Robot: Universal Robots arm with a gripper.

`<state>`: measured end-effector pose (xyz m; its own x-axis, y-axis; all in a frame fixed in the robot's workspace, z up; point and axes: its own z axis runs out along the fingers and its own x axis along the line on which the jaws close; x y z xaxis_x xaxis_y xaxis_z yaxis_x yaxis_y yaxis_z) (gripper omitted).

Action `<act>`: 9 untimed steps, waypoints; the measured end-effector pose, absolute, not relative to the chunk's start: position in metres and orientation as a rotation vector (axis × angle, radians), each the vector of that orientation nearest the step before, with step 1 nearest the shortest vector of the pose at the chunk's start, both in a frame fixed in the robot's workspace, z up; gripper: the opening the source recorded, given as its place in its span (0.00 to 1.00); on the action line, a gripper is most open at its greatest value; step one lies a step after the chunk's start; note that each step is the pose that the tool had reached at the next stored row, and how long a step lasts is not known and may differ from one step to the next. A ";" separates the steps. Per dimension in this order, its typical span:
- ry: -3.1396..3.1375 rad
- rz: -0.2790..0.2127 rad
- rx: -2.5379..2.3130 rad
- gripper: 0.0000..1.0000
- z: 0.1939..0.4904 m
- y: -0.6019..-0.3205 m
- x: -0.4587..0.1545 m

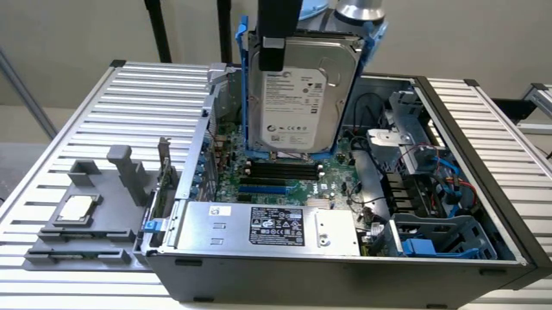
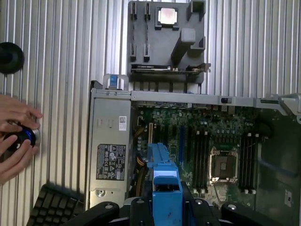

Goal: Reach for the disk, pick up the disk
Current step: 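Pick up the disk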

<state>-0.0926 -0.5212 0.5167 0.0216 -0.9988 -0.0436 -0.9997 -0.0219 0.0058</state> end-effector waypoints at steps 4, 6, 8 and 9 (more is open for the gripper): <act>2.178 0.055 -2.226 0.33 0.517 -0.529 -0.077; 2.178 0.055 -2.226 0.33 0.517 -0.533 -0.069; 2.178 0.055 -2.226 0.33 0.517 -0.537 -0.060; 2.178 0.055 -2.226 0.33 0.517 -0.538 -0.056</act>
